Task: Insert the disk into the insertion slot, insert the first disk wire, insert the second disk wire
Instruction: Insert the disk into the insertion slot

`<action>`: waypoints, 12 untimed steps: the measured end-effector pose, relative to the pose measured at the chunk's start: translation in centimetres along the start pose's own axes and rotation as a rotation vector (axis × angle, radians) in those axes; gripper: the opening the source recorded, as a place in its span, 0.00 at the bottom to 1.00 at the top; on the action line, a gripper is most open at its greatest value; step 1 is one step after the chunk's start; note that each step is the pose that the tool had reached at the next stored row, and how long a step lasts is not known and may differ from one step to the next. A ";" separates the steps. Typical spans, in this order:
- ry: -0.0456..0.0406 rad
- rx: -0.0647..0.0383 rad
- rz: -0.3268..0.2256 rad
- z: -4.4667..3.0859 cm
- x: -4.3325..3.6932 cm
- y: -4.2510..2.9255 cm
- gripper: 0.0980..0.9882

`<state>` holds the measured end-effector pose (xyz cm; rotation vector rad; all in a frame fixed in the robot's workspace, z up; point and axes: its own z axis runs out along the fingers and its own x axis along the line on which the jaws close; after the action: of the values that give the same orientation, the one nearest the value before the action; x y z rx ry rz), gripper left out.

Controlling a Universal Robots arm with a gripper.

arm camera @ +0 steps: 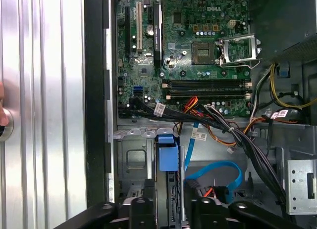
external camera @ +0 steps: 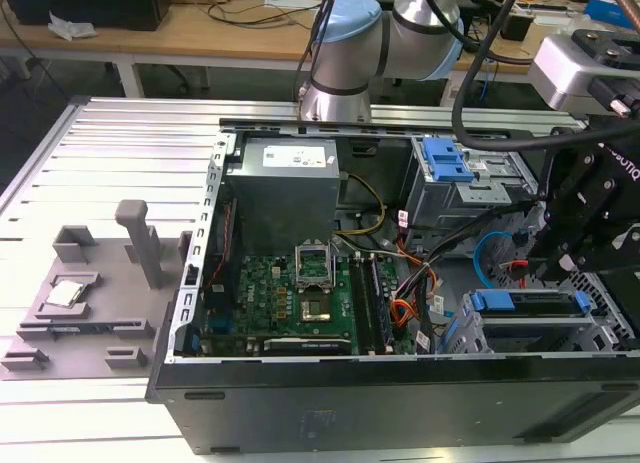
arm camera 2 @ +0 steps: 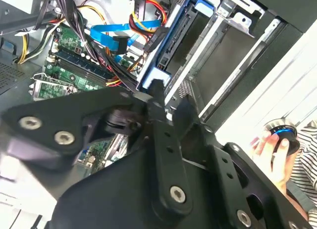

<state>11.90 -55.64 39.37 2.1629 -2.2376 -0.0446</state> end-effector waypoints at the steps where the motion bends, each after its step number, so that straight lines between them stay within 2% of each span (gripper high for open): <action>1: 0.0000 0.000 0.000 0.00 0.00 0.00 0.22; 4: 0.0001 0.000 0.000 0.00 0.00 0.00 0.02; 12: 0.0002 0.000 0.000 0.00 0.00 0.00 0.01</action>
<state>11.90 -55.64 39.37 2.1627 -2.2374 -0.0443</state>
